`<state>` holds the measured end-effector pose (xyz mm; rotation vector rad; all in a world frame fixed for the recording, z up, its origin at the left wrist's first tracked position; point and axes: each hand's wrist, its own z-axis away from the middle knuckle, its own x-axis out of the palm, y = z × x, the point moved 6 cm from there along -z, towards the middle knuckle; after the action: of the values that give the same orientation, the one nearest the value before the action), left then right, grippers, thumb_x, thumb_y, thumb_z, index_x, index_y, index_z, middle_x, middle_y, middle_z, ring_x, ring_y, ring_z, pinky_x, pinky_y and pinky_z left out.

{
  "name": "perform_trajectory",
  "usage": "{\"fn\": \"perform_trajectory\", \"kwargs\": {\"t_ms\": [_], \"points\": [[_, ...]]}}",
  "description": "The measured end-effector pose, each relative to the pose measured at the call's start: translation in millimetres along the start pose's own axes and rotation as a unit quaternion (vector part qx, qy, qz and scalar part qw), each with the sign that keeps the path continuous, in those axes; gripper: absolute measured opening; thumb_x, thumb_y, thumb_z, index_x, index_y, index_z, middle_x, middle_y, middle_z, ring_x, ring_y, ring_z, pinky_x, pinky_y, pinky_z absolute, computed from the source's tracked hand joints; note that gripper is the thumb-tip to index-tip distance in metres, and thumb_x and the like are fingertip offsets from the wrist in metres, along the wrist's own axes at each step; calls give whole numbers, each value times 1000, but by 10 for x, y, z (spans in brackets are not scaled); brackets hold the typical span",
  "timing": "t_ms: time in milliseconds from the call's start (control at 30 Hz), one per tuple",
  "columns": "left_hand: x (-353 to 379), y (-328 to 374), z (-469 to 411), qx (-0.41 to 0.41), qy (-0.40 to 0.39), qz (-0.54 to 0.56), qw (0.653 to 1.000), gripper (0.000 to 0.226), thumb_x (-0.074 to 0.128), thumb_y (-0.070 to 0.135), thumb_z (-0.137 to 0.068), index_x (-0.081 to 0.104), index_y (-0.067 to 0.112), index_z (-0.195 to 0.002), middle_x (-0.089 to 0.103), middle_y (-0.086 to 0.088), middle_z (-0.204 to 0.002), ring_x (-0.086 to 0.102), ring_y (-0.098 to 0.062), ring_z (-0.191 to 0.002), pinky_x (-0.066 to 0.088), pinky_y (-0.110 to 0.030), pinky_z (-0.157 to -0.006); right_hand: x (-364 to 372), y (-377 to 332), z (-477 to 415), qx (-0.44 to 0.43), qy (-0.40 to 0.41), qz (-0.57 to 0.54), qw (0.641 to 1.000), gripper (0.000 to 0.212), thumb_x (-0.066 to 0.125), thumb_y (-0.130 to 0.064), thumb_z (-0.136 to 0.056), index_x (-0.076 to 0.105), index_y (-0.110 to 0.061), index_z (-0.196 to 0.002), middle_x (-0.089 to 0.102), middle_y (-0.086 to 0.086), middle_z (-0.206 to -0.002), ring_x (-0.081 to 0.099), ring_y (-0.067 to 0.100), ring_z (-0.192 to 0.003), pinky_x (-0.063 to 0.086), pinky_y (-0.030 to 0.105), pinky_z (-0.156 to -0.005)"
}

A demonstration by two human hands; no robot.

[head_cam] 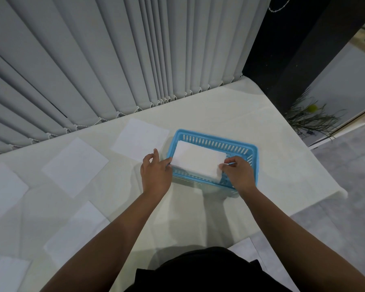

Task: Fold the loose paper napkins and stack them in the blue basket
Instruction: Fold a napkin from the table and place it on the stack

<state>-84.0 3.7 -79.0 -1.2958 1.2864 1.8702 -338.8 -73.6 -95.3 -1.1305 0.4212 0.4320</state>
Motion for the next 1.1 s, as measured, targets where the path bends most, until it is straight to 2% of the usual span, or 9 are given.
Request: {"fn": "perform_trajectory", "kwargs": {"t_ms": [133,200,267,400,467,567,800,967,1100], "points": [[-29,10,-10,18,-1,-11,1000,35,46,22,-97,58,27,-129,30,-8,-155,28,-28,-137,30,-41,-110,-22,0,43,-1,12,-1,1000,21,70,-28,-82,61,-21,-100,67,0,-100,60,15,-85,45,28,-75],[-46,44,-32,40,12,3,999,38,46,23,-97,53,28,-133,28,-8,-157,26,-29,-138,27,-43,-111,-69,-66,78,-70,57,66,994,32,66,-31,-85,58,-20,-114,63,3,-113,58,21,-99,44,31,-84],[-20,143,-93,85,3,-13,996,42,41,30,-98,42,31,-140,20,-6,-159,21,-28,-141,20,-43,-114,-25,-198,133,-182,81,184,962,45,60,-35,-88,52,-19,-129,54,8,-133,50,28,-121,40,41,-100],[193,304,-292,189,-78,-152,967,49,25,46,-100,21,39,-148,-5,-7,-162,3,-28,-148,2,-50,-118,365,-214,158,-253,-20,375,891,68,30,-59,-94,20,-24,-150,15,3,-161,13,30,-147,9,49,-117],[264,277,-393,206,-104,-184,955,52,18,53,-98,12,41,-148,-13,-9,-161,-2,-30,-148,-3,-52,-117,490,-83,116,-233,-66,413,878,78,9,-70,-88,5,-25,-152,-2,0,-163,-2,27,-149,-5,51,-117],[329,170,-499,205,-136,-192,950,64,7,69,-89,-4,46,-147,-21,-6,-159,-9,-31,-147,-11,-53,-115,530,30,61,-226,-79,423,874,88,-5,-79,-79,-7,-27,-151,-9,-2,-162,-7,27,-148,-12,52,-114],[396,89,-514,183,-189,-180,948,90,-2,90,-64,-18,49,-142,-31,-4,-156,-17,-34,-146,-20,-53,-111,537,49,70,-230,-75,435,867,92,-2,-83,-76,-11,-29,-150,-12,-1,-162,-8,30,-148,-11,54,-114],[299,68,-431,188,-174,-146,955,92,4,90,-66,-15,45,-145,-28,-3,-157,-13,-32,-147,-11,-52,-116,496,-48,120,-233,-70,425,872,91,0,-82,-76,-8,-30,-150,-14,-1,-161,-11,30,-147,-15,52,-113],[83,-66,-422,128,-117,-68,983,78,20,78,-82,-3,44,-148,-11,-1,-161,0,-29,-146,-2,-47,-118,426,-334,150,-266,-32,393,880,81,16,-73,-86,7,-27,-152,2,2,-163,1,31,-148,-6,51,-117]]}}
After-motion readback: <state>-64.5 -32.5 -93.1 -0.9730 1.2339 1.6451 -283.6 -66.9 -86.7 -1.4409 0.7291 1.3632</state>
